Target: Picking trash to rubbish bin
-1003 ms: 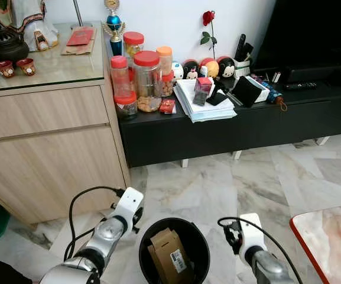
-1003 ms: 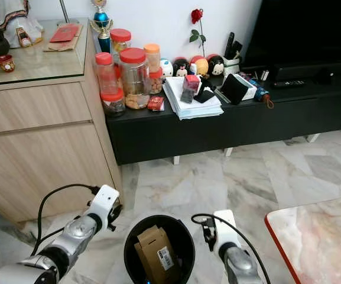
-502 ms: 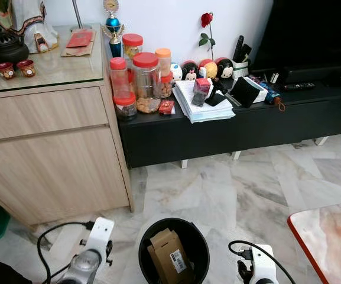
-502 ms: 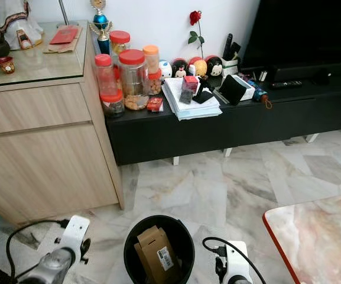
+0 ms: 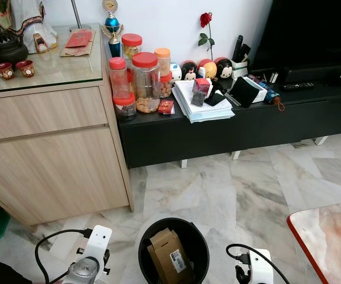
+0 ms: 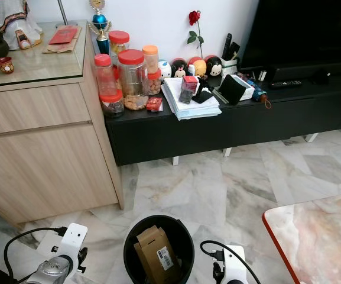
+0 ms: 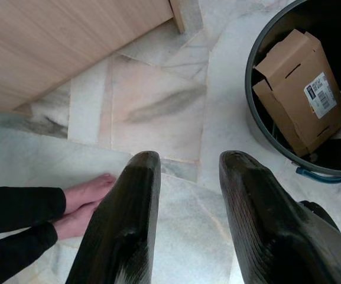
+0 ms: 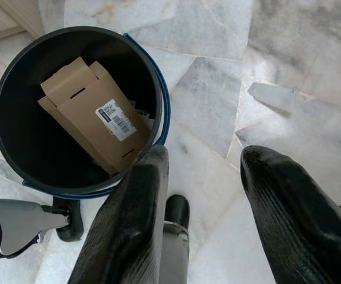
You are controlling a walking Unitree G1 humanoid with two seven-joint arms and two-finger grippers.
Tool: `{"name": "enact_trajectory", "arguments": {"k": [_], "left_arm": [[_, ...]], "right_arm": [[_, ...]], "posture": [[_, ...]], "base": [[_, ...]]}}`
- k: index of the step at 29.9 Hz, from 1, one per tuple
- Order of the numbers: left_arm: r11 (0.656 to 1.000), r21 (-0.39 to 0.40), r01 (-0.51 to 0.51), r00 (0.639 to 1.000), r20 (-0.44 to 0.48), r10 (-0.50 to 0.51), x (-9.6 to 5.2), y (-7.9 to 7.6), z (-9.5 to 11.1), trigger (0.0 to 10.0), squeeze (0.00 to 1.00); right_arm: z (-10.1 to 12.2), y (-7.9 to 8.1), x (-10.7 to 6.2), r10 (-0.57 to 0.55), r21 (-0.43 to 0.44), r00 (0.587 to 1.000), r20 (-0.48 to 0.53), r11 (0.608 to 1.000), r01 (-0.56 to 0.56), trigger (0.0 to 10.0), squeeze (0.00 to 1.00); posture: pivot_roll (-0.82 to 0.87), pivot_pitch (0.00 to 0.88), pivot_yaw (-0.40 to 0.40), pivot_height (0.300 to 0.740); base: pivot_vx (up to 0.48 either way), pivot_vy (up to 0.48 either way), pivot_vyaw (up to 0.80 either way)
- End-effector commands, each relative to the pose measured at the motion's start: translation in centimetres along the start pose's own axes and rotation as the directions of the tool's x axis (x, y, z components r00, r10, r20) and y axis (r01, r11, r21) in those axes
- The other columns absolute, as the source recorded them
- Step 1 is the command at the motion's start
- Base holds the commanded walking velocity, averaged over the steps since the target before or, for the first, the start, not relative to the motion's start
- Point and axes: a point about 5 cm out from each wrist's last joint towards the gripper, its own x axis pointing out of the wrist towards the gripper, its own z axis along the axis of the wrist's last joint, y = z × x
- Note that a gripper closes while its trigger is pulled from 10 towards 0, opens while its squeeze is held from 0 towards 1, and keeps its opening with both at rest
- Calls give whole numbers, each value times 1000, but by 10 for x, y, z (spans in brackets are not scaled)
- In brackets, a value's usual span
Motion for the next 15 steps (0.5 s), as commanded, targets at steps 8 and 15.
{"name": "enact_trajectory", "arguments": {"k": [8, 15], "left_arm": [[1000, 13, -1, 1000, -24, 2, -1, -2, -6, 10000, 0], [1000, 13, 0, 1000, -25, 0, -1, -2, -6, 10000, 0]], "right_arm": [[-7, -1, -2, -12, 18, 1000, -28, 1000, 12, 10000, 0], [-8, 0, -2, -14, 24, 999, -34, 1000, 15, 10000, 0]], "posture": [[46, 0, -5, 740], [48, 0, -6, 740]], "base": [[0, 0, 0], [0, 0, 0]]}}
